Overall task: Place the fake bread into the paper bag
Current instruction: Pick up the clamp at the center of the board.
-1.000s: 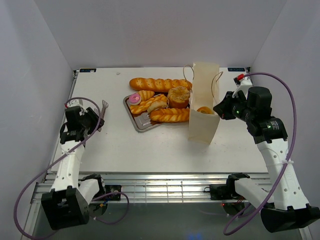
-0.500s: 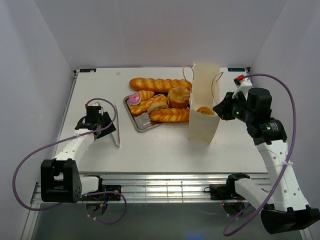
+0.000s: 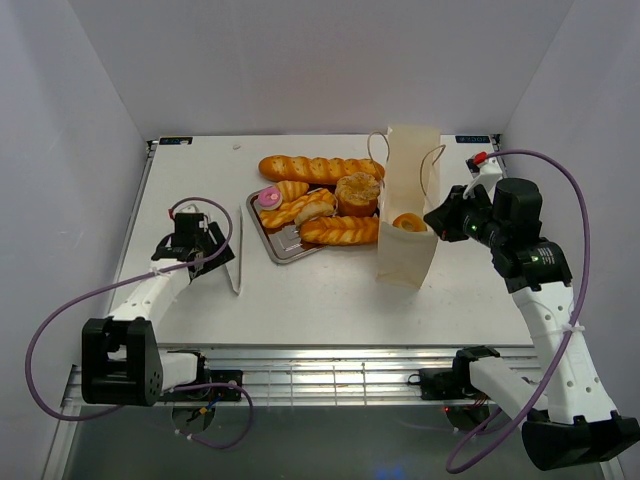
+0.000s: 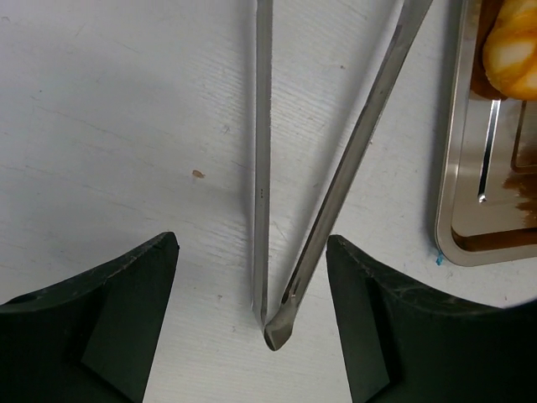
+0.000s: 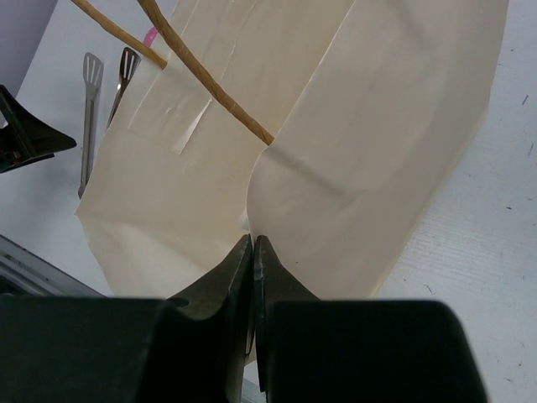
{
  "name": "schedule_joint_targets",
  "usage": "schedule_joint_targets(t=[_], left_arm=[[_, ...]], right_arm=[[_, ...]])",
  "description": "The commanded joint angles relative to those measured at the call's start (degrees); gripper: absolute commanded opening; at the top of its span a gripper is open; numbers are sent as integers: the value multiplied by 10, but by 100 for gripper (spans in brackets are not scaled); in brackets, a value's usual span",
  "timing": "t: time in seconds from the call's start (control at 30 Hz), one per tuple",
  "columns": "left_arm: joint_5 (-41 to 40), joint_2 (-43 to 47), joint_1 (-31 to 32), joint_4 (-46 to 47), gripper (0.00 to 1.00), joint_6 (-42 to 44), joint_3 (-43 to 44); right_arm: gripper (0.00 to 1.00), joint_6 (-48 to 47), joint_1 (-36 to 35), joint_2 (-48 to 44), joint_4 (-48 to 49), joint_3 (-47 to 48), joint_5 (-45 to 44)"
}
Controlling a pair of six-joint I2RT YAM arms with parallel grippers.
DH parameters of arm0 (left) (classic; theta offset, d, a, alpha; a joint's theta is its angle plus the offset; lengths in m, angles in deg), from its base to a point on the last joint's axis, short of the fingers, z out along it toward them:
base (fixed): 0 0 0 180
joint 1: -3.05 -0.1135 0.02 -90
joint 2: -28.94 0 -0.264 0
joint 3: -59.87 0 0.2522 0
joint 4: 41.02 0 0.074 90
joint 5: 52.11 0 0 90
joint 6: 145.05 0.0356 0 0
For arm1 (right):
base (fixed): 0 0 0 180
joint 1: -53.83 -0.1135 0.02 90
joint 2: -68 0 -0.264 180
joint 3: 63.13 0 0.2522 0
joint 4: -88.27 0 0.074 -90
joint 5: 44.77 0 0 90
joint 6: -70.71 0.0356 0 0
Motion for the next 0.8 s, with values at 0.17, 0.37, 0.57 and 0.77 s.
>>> schedule_joint_targets(t=[0.17,0.37,0.57,0.77], left_arm=[[40,-67,28,58,84,43,32],[20,-131,47,71,86,53,67],[-15,-171,63,84,86,62,95],[-43,-219,75,85,86,59,109]], right_arm=[[8,-5,-2,5,-19,-16,-1],[8,-5,-2,1,-19,-18,-6],[8,-7,-2,-4,-19,-26,-10],[8,-6,-2,-3,-17,-25,-9]])
